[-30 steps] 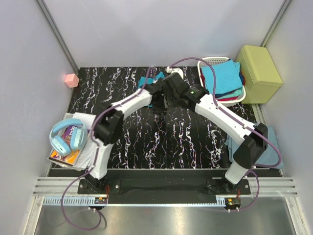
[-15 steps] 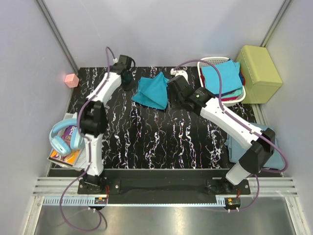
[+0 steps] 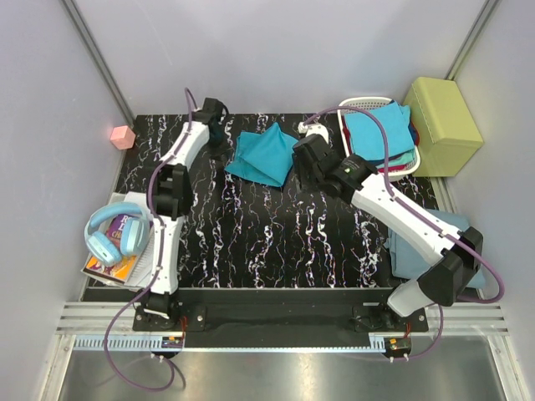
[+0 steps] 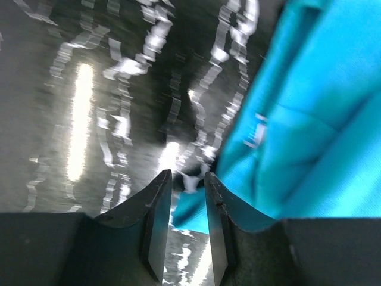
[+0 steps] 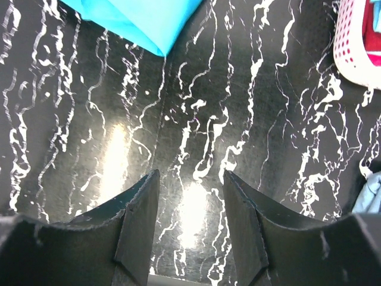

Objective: Fold and stack the t-shirts
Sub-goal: Smooth out wrinkles on the folded tshirt

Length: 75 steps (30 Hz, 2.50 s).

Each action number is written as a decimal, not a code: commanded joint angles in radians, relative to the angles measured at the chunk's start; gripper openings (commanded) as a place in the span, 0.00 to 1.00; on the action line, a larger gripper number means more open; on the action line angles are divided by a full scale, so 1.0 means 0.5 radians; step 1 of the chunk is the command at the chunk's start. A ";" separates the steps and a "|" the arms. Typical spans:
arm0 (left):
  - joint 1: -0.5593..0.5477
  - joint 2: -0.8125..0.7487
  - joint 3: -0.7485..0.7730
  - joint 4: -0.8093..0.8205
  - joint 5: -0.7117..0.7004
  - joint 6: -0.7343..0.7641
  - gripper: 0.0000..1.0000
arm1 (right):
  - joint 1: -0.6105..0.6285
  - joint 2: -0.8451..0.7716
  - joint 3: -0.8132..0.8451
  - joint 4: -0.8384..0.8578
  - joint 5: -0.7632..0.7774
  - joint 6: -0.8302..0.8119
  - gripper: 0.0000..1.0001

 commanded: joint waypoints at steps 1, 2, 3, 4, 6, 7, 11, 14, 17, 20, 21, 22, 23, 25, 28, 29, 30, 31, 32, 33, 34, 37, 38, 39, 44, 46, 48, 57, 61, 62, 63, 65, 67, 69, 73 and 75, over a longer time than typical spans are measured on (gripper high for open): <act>0.009 -0.010 -0.039 0.000 0.155 -0.037 0.31 | -0.006 -0.064 -0.040 -0.011 0.089 -0.035 0.54; -0.006 -0.029 -0.076 0.003 0.174 -0.031 0.29 | -0.009 -0.064 -0.043 -0.008 0.093 -0.035 0.55; -0.028 -0.041 -0.150 -0.003 0.183 -0.006 0.28 | -0.009 -0.061 -0.043 -0.008 0.096 -0.035 0.54; -0.076 -0.053 -0.196 0.000 0.180 0.003 0.28 | -0.012 -0.061 -0.040 -0.008 0.102 -0.032 0.55; -0.132 -0.111 -0.328 0.018 0.177 0.037 0.27 | -0.018 -0.055 -0.025 -0.008 0.102 -0.029 0.55; -0.178 -0.127 -0.365 0.042 0.165 0.043 0.27 | -0.018 -0.049 -0.019 -0.005 0.099 -0.023 0.55; -0.261 -0.164 -0.509 0.089 0.223 0.068 0.26 | -0.018 -0.052 -0.003 -0.008 0.083 -0.004 0.55; -0.334 -0.222 -0.589 0.098 0.229 0.092 0.25 | -0.018 -0.055 -0.025 -0.008 0.083 0.026 0.55; -0.439 -0.259 -0.647 0.116 0.232 0.101 0.25 | -0.018 -0.079 -0.062 -0.005 0.083 0.054 0.55; -0.549 -0.283 -0.666 0.132 0.241 0.095 0.25 | -0.018 -0.116 -0.105 -0.005 0.090 0.072 0.55; -0.607 -0.271 -0.657 0.132 0.263 0.095 0.25 | -0.018 -0.131 -0.123 -0.005 0.099 0.079 0.55; -0.635 -0.265 -0.642 0.138 0.275 0.092 0.25 | -0.018 -0.138 -0.132 -0.005 0.105 0.079 0.55; -0.663 -0.253 -0.605 0.141 0.290 0.086 0.25 | -0.018 -0.144 -0.148 -0.008 0.114 0.082 0.55; -0.755 -0.198 -0.534 0.138 0.333 0.086 0.24 | -0.021 -0.159 -0.154 -0.008 0.123 0.091 0.55; -0.868 -0.103 -0.357 0.132 0.389 0.071 0.24 | -0.018 -0.165 -0.163 -0.008 0.129 0.097 0.55; -0.896 -0.084 -0.262 0.123 0.407 0.052 0.24 | -0.021 -0.168 -0.166 -0.002 0.136 0.100 0.55; -0.948 -0.060 -0.218 0.119 0.438 0.043 0.24 | -0.018 -0.162 -0.169 -0.008 0.136 0.106 0.55; -0.976 -0.023 -0.172 0.116 0.456 0.031 0.24 | -0.021 -0.162 -0.172 -0.008 0.136 0.106 0.55; -1.003 -0.001 -0.084 0.107 0.468 0.025 0.24 | -0.018 -0.159 -0.175 -0.005 0.145 0.109 0.55; -1.052 0.011 -0.047 0.098 0.481 0.022 0.24 | -0.021 -0.156 -0.175 -0.002 0.151 0.109 0.55; -1.074 0.017 -0.019 0.089 0.481 0.025 0.24 | -0.025 -0.150 -0.172 -0.002 0.154 0.109 0.55; -1.095 -0.120 -0.098 0.064 0.343 0.009 0.22 | -0.031 -0.138 -0.142 -0.002 0.182 0.103 0.55; -1.083 -0.273 -0.250 0.067 0.279 0.006 0.22 | -0.034 -0.135 -0.117 -0.002 0.182 0.100 0.56; -1.068 -0.383 -0.346 0.116 0.145 0.012 0.22 | -0.043 -0.129 -0.105 0.001 0.173 0.100 0.56; -0.854 -0.964 -1.027 0.377 -0.016 -0.018 0.26 | -0.193 -0.101 -0.040 0.031 0.007 0.143 0.56; -0.685 -1.129 -1.101 0.408 -0.022 -0.043 0.27 | -0.209 -0.080 -0.037 0.047 -0.009 0.149 0.56; -0.541 -1.173 -1.141 0.435 -0.016 0.000 0.28 | -0.218 -0.055 -0.028 0.050 -0.021 0.152 0.56; -0.283 -0.450 -0.293 0.022 0.165 0.230 0.30 | -0.218 -0.021 0.006 0.047 -0.027 0.122 0.56; -0.212 -0.127 0.146 -0.052 0.223 0.249 0.30 | -0.221 -0.012 0.039 0.019 -0.027 0.094 0.56; -0.172 -0.090 0.168 -0.049 0.241 0.239 0.31 | -0.221 -0.009 0.052 0.010 -0.024 0.082 0.56; -0.151 -0.060 0.162 0.002 0.269 0.227 0.31 | -0.221 -0.003 0.058 0.007 -0.030 0.079 0.55; -0.093 -0.023 0.193 0.015 0.293 0.200 0.31 | -0.221 0.009 0.061 -0.002 -0.033 0.066 0.56; -0.065 0.032 0.227 0.021 0.300 0.199 0.31 | -0.221 0.013 0.055 -0.005 -0.036 0.063 0.56; -0.037 0.072 0.251 0.030 0.303 0.203 0.31 | -0.221 0.016 0.039 -0.005 -0.045 0.054 0.56; -0.016 0.122 0.288 0.052 0.327 0.184 0.31 | -0.224 0.028 0.027 -0.005 -0.045 0.045 0.56; -0.016 0.140 0.294 0.064 0.352 0.178 0.31 | -0.224 0.040 0.018 -0.002 -0.055 0.045 0.56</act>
